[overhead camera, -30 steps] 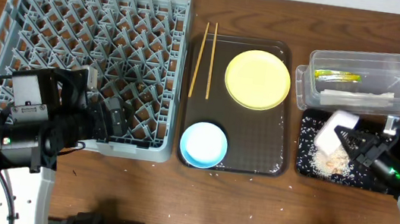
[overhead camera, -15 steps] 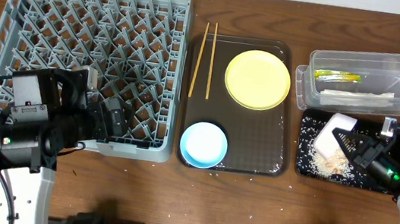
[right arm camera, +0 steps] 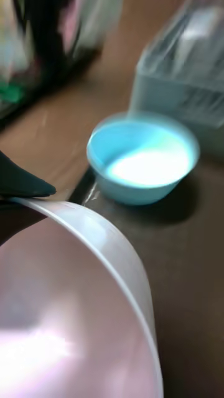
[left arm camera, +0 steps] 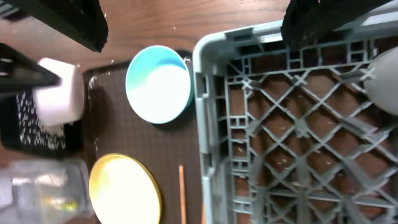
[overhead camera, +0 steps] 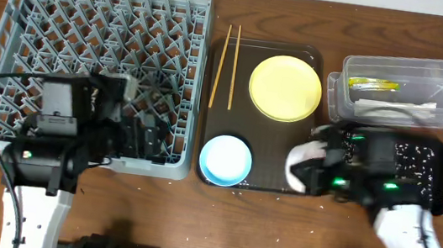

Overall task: Sort waste into correct bins and load items into the dishwasher
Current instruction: 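Set the emptied pink bowl back on the dark tray with the right gripper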

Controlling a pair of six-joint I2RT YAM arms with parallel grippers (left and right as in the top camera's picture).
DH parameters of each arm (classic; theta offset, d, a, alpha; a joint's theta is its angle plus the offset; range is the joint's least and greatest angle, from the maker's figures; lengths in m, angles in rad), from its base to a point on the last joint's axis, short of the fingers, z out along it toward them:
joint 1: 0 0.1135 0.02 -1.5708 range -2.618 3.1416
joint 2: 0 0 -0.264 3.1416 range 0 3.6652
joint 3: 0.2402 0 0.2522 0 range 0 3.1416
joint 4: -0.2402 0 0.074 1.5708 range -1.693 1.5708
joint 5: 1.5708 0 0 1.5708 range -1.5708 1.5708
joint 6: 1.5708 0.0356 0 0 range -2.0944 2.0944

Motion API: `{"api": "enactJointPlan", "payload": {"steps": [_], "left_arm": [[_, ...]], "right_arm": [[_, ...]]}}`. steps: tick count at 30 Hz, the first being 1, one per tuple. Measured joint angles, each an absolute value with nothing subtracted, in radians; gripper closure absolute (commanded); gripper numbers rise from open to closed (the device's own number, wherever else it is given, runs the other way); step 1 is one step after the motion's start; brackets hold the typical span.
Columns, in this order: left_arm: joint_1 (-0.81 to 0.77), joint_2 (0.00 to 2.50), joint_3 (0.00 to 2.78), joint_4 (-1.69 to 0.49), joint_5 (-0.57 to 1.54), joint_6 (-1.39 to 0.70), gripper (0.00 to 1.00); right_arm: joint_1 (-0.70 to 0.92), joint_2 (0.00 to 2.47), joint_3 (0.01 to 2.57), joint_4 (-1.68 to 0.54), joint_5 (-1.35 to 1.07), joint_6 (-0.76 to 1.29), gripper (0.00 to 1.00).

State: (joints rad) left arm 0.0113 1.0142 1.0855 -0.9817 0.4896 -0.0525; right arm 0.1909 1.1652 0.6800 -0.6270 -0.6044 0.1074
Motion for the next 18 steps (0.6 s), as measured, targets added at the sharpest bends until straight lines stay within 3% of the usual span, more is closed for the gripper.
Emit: {"api": "enactJointPlan", "payload": {"steps": [4,6,7,8,10,12,14,18], "left_arm": [[-0.058,1.014,1.085,-0.980,0.460,-0.070,0.09],[-0.099,1.014,1.085,-0.979,0.453,-0.082,0.10],[-0.117,1.014,1.085,-0.980,0.448,-0.086,0.09],[-0.123,1.014,1.085,-0.980,0.446,-0.086,0.10],[-0.141,1.014,1.085,-0.979,0.441,-0.094,0.09],[-0.153,1.014,1.085,-0.978,0.440,-0.101,0.09],[-0.163,1.014,1.085,-0.968,0.438,-0.104,0.09],[-0.210,1.052,1.086,-0.875,0.438,-0.140,0.11]], "right_arm": [[0.437,1.223,0.680,-0.501,-0.290,0.168,0.99],[0.517,1.271,0.680,-0.425,-0.194,0.183,0.94],[0.548,1.304,0.680,-0.377,-0.129,0.189,0.89],[0.553,1.313,0.681,-0.371,-0.115,0.192,0.78],[0.565,1.336,0.681,-0.373,-0.063,0.197,0.47],[0.563,1.336,0.686,-0.407,-0.038,0.202,0.35],[0.561,1.329,0.702,-0.449,-0.037,0.202,0.26],[0.499,1.268,0.808,-0.530,-0.061,0.202,0.21]]}}
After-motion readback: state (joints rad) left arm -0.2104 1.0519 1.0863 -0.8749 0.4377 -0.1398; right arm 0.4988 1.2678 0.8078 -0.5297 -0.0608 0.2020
